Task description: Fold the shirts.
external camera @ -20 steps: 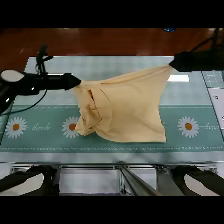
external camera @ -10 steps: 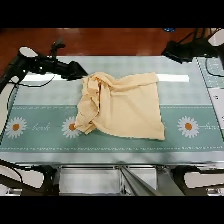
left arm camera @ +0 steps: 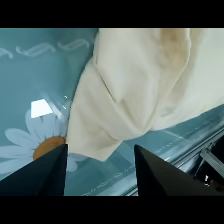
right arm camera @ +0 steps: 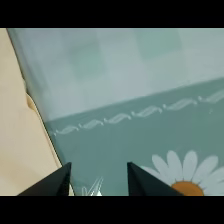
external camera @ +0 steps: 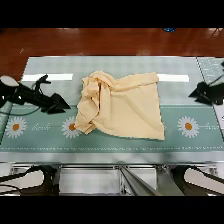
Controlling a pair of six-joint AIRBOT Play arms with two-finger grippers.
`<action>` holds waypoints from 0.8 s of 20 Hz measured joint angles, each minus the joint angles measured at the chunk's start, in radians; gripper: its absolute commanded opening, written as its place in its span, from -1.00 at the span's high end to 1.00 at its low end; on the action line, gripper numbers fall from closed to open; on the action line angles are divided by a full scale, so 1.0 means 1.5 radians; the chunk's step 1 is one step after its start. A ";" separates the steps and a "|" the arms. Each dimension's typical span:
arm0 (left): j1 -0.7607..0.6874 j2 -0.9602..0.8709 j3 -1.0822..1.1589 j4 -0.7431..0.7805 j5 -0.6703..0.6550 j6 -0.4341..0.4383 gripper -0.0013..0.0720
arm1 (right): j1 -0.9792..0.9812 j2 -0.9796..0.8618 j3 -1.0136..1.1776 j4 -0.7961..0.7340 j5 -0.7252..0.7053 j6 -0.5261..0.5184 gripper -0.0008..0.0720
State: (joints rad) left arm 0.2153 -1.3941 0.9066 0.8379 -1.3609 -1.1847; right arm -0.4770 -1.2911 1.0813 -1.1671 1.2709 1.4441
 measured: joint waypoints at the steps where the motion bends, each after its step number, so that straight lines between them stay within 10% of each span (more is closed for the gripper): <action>1: 0.003 0.017 -0.050 -0.012 0.011 0.013 -0.42 | -0.020 0.029 -0.060 0.014 -0.016 -0.013 -0.11; 15: -0.049 0.046 -0.195 -0.078 0.194 -0.013 -0.41 | -0.087 0.137 -0.283 0.073 -0.044 -0.079 -0.11; 16: -0.063 0.037 -0.195 -0.082 0.199 -0.018 -0.14 | -0.087 0.138 -0.284 0.074 -0.043 -0.080 -0.11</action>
State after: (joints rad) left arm 0.1211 -1.3380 0.6147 0.7143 -1.0630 -1.2114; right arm -0.6075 -1.0843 0.6556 -1.0565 1.2060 1.3247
